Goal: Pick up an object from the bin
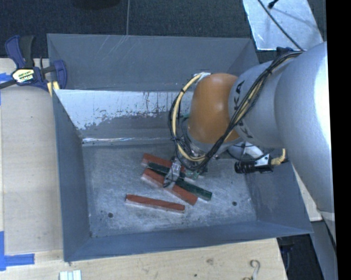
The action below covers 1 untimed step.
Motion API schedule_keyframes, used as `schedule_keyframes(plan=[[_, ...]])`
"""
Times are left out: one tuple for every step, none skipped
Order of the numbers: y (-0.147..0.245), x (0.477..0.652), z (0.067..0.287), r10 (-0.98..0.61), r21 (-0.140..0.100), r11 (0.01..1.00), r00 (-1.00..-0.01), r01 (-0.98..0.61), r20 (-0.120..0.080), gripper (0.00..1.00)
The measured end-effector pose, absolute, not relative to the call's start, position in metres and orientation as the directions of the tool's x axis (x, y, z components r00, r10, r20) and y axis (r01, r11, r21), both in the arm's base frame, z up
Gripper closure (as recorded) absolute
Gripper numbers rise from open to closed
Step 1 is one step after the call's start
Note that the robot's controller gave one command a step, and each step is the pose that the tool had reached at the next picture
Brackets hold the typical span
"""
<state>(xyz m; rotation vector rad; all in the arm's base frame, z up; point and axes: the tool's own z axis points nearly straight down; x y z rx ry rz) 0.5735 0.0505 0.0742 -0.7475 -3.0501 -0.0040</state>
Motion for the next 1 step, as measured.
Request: schedule_keyframes(plan=[[0.0497, 0.5760, 0.1474, 0.462, 0.005, 0.887, -0.887, 0.461, -0.008, 1.00]])
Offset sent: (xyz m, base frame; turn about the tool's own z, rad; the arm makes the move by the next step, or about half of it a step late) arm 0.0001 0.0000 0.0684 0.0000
